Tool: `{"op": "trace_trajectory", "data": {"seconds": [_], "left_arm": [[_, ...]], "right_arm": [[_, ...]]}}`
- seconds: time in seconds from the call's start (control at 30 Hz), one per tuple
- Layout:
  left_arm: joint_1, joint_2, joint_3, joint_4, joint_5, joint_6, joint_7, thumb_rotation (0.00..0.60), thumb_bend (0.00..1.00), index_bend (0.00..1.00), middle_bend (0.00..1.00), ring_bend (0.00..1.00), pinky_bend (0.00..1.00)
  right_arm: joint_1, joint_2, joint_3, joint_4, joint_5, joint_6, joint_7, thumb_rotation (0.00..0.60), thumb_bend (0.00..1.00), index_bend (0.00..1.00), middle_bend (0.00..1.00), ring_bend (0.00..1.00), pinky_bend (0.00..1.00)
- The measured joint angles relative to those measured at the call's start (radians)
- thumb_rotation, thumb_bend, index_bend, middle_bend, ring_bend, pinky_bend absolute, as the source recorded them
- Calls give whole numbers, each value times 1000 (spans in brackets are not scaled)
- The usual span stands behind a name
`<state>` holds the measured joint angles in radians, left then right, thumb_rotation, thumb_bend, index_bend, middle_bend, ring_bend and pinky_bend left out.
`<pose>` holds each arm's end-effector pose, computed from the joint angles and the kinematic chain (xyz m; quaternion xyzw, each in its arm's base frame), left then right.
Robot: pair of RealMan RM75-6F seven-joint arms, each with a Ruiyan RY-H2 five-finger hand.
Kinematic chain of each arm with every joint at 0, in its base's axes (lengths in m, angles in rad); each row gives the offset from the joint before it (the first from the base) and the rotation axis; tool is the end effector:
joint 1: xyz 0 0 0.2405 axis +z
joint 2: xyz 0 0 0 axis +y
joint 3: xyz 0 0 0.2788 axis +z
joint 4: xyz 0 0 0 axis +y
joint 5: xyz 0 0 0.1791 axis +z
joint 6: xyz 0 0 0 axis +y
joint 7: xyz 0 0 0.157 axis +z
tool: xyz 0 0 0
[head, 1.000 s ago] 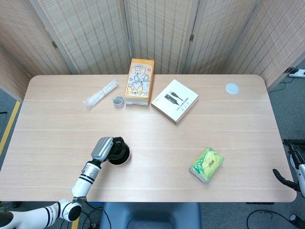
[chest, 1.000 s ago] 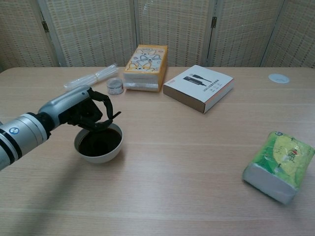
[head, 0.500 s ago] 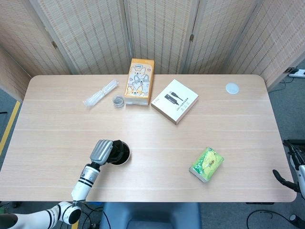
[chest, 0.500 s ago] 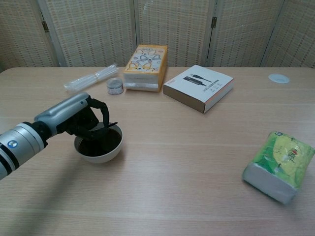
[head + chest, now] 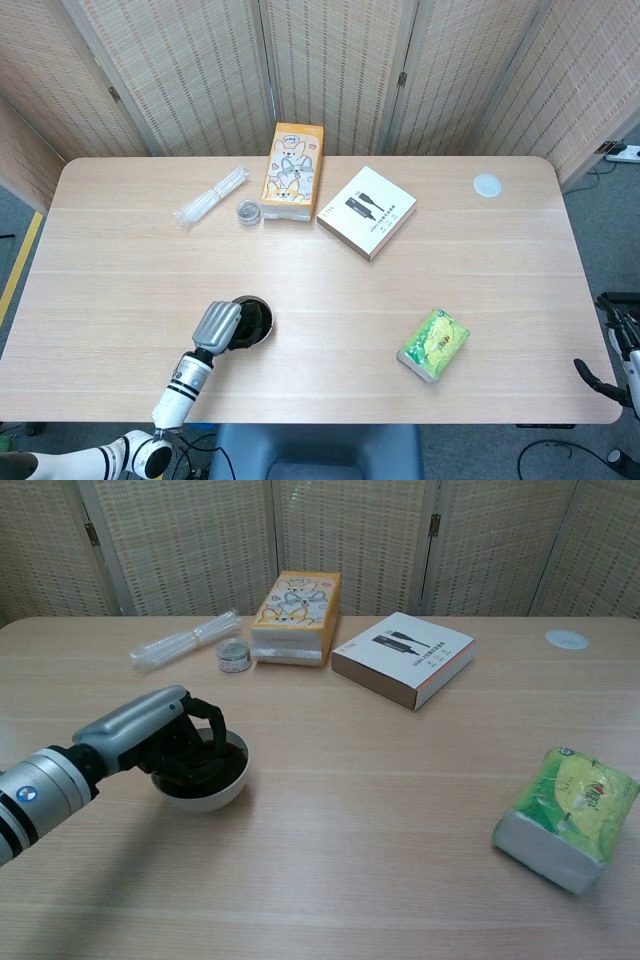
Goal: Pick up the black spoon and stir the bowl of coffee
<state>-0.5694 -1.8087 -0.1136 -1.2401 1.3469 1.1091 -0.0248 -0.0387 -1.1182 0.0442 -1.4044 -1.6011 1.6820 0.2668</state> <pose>-0.1900 0.3136 -0.0538 -0.6627 -0.4734 -0.4572 0.3572 -0.3437 -0.1497 0.2343 0.5604 -0.3603 0.4464 0.5974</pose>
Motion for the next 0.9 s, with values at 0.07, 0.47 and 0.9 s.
{"op": "trace_trajectory", "data": {"seconds": [0.07,0.47,0.9], "left_arm": [[0,-1,2,-9,0,-5,12,600,464,662,1000,950,1000],[-29,-23,-18,-12,-24,-47,101,600,464,660,1000,950,1000],[-35,-29,-65,47,-90,-63,126,600,464,660,1000,950,1000]], "right_arm": [[-3,-1,0,2,1,4,3,600,168,90,207,353,207],[-14,-9,-1,22,-1,20,22,600,167,90,210,357,212],[-14,-18,2,32,-7,28,28,600,168,90,214,365,220]]}}
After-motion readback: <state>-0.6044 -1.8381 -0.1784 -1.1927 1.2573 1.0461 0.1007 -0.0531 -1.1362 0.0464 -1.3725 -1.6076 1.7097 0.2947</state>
